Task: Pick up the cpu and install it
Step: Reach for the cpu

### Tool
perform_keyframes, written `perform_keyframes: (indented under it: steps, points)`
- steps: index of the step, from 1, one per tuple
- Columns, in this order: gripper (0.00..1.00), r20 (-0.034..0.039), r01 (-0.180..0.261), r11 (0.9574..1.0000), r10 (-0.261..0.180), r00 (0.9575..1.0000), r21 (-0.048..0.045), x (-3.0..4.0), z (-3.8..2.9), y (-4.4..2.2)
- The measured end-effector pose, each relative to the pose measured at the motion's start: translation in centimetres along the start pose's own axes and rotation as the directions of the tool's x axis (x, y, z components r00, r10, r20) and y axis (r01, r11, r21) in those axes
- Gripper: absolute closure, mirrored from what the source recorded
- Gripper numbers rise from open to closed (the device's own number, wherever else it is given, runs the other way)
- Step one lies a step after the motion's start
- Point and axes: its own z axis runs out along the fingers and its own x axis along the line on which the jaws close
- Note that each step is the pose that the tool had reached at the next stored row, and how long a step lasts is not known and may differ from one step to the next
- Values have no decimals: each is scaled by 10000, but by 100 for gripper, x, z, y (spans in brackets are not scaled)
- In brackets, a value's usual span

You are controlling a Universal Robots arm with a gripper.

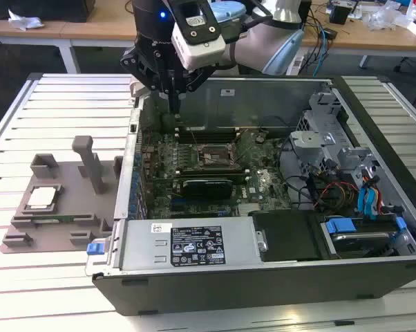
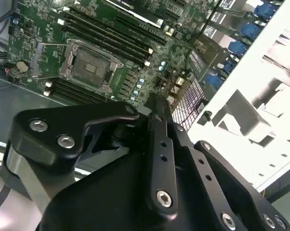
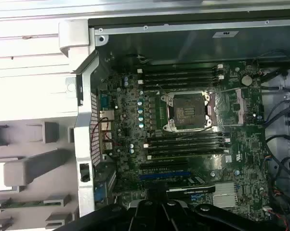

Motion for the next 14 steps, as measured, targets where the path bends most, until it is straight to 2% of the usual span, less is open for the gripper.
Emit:
perform_keyframes:
  steps: [1,3,5,10,13,14]
  points:
    - [89,1,-1,10000,1,10000,0,26,-1,-3]
    - [89,1,1,10000,-1,10000,0,157,-4,-12]
    - [89,1,-1,10000,1,10000,0,223,-6,-17]
    - [89,2,1,10000,-1,10000,0,446,-11,-33]
    - [89,3,1,10000,-1,10000,0,628,-16,-47]
    - [89,3,1,10000,-1,10000,0,670,-17,-50]
